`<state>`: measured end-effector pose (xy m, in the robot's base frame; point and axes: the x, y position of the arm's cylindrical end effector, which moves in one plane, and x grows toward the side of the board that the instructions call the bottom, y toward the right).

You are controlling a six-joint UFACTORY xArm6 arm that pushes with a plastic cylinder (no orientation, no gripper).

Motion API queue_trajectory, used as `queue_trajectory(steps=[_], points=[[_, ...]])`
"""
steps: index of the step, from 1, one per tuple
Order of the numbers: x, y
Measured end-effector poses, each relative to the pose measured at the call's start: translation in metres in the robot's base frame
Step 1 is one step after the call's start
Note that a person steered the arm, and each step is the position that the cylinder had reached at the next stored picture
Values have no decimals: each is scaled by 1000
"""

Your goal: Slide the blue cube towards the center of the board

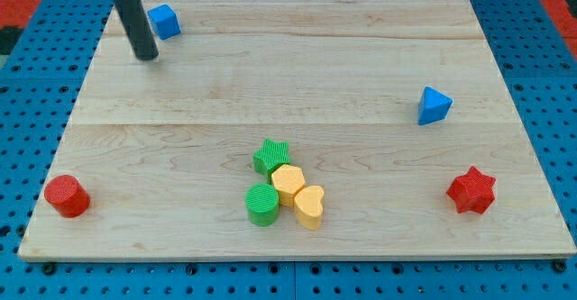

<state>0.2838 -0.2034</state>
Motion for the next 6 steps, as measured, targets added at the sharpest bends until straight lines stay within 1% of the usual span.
queue_trajectory(steps=[1,2,3,4,5,6], points=[[-49,-21],[-68,-39],[-86,-5],[-10,63],[66,111],[47,97]])
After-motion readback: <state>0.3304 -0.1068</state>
